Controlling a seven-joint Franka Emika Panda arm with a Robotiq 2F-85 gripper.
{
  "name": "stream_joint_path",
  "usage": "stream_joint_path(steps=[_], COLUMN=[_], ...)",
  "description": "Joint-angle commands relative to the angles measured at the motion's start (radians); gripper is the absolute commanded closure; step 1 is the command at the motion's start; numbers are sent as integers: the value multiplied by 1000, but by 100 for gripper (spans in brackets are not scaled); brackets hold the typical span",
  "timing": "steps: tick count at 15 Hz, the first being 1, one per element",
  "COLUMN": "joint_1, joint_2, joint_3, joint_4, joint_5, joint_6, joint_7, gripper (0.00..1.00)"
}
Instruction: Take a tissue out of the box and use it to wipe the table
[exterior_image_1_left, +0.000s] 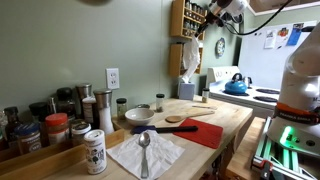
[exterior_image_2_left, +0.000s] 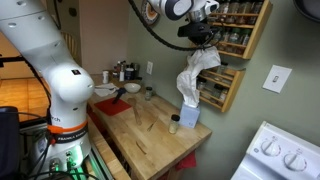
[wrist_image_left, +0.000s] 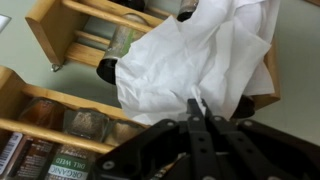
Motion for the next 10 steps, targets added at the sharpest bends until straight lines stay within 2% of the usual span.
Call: stream_joint_path(steps=[1,10], joint_1=[-51,-172], joint_2=[-69,-228], joint_3=[5,5], joint_4=[-7,-21], joint_5=[-33,-112], joint_6=[-44,-32], joint_7=[-15,16], gripper=[100,100])
